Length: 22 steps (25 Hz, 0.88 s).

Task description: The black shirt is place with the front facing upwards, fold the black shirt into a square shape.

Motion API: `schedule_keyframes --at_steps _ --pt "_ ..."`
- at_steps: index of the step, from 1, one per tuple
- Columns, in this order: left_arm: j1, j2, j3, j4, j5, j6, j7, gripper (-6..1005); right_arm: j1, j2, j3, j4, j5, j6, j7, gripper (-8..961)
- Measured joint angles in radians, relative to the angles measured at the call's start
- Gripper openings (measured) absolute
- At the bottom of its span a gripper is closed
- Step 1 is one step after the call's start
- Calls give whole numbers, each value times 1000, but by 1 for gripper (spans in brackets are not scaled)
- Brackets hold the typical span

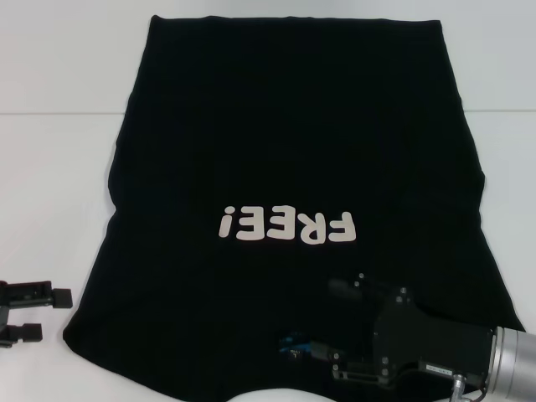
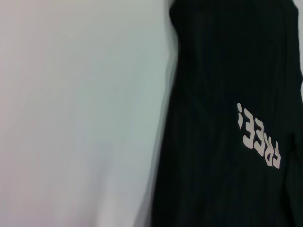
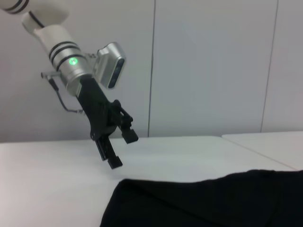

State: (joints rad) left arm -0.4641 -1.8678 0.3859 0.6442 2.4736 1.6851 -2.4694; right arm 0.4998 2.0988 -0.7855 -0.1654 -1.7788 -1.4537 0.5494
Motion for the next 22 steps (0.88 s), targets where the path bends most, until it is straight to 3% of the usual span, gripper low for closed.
schedule_keyframes --at_steps 22 --pt "-7 -20 31 -65 15 -107 0 946 -15 0 -78 10 1 44 -20 865"
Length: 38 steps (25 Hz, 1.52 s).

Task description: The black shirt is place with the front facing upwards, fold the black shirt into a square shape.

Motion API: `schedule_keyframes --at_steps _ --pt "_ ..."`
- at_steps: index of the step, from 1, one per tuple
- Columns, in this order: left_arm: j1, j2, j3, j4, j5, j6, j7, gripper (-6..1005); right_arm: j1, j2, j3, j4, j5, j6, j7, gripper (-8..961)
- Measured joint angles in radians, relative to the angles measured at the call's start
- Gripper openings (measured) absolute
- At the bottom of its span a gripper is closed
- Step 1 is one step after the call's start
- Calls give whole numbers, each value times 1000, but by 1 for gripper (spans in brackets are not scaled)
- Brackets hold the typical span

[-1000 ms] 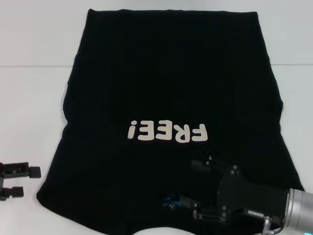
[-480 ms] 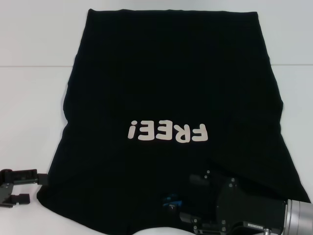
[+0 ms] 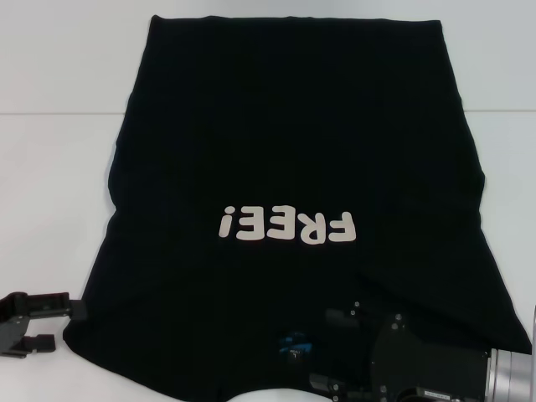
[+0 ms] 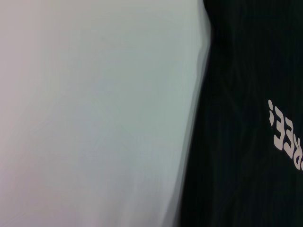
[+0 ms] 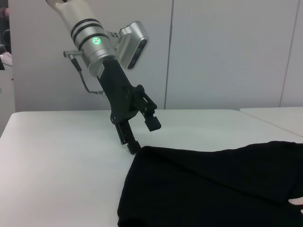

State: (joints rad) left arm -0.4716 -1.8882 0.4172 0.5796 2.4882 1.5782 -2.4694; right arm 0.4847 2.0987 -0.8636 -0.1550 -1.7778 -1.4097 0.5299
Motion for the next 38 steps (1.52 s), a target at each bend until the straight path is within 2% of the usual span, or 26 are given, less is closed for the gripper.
schedule_keyframes --at_steps 4,17,23,29,38 --pt "-1 -2 -1 -5 -1 -4 -20 946 0 0 0 0 0 0 0 865" --pt "-40 -36 3 -14 -1 -32 -31 946 -2 0 -1 0 0 -15 5 865" --pt "-51 -38 16 -14 0 -33 -37 947 -6 -1 -2 0 0 -22 7 864" --pt "-45 -38 25 4 0 -29 -49 871 -11 -2 4 0 3 -35 7 864" --pt "-44 -42 46 8 1 -40 -40 611 -20 -3 8 0 7 -44 10 864"
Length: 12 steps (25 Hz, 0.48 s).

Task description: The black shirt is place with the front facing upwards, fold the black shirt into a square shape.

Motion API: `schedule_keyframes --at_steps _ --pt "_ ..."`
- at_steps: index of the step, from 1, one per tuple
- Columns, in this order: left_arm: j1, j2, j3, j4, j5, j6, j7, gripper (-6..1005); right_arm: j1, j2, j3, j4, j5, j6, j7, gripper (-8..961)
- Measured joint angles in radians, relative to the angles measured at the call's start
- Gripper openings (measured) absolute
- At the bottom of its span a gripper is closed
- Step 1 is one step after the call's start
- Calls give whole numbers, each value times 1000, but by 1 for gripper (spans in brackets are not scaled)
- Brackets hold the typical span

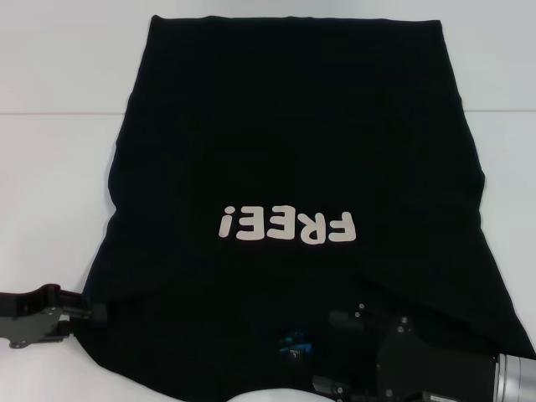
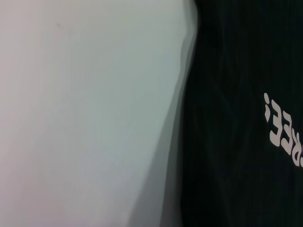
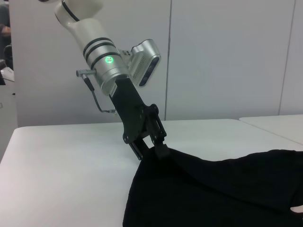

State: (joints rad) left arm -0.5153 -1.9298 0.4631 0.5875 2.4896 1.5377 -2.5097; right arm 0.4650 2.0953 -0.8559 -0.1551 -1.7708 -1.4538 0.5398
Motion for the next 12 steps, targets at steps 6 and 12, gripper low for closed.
schedule_keyframes --at_steps 6,12 --pt "0 0 2 0 0 -2 10 338 -7 0 1 0 1 -1 2 864" --pt "0 3 0 0 -2 -2 18 122 -30 -8 11 -29 2 -25 94 864"
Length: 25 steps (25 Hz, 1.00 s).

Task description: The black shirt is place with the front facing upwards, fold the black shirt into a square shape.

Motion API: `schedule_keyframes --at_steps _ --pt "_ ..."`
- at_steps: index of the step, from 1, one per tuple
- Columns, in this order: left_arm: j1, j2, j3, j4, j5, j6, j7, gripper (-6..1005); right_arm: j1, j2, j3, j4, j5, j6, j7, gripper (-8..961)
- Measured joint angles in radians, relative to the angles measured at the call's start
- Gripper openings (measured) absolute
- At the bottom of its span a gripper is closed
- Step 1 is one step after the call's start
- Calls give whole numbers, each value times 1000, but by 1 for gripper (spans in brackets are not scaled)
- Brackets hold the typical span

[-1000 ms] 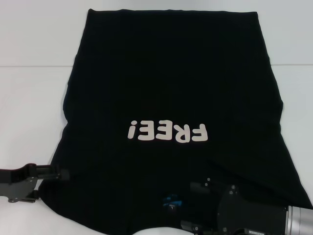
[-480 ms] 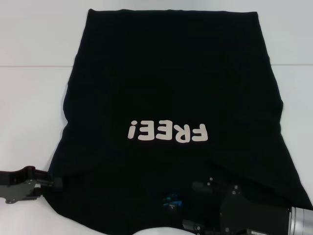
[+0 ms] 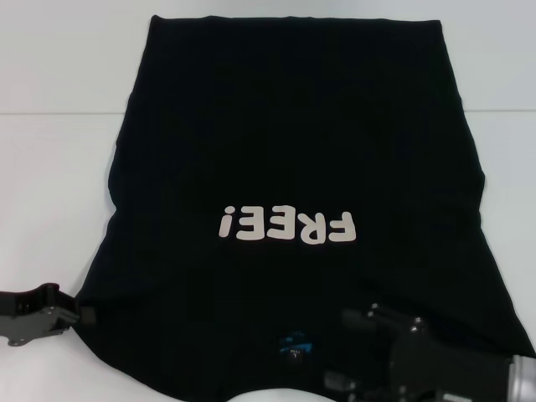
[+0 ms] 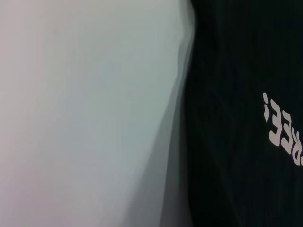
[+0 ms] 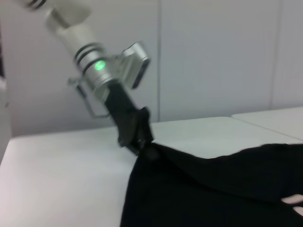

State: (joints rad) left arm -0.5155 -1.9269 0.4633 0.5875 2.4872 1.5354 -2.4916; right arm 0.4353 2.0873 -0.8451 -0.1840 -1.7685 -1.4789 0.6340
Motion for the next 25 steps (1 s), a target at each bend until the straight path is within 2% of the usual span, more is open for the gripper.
schedule_keyframes --at_steps 3,5,6,7,11,13,15,20,22,25 --pt "2 2 -3 0 -4 0 8 33 -45 -14 16 -107 -2 -53 243 864" --pt "2 2 -3 0 -4 2 14 33 -84 -28 23 -205 -6 -92 447 864" --pt "2 2 -3 0 -5 5 19 33 -109 -44 27 -273 -9 -116 607 864" --pt "1 2 -2 -1 -5 8 22 33 -118 -50 29 -296 -14 -124 663 865" --pt "-2 3 -3 0 -7 15 40 32 -146 -119 67 -404 -100 -196 1074 865" --pt "-2 3 -3 0 -8 17 45 32 -139 -153 114 -440 -179 -265 1236 865" --pt "-3 4 -3 0 -8 19 50 32 -126 -170 165 -494 -263 -315 1375 865" --pt "-3 5 -9 0 -9 23 66 32 -64 -193 282 -641 -563 -339 1706 861" --pt "-3 5 -9 0 -10 24 69 32 -22 -204 328 -661 -683 -343 1750 858" --pt "-4 5 -9 0 -10 25 72 32 29 -208 378 -677 -812 -337 1772 856"
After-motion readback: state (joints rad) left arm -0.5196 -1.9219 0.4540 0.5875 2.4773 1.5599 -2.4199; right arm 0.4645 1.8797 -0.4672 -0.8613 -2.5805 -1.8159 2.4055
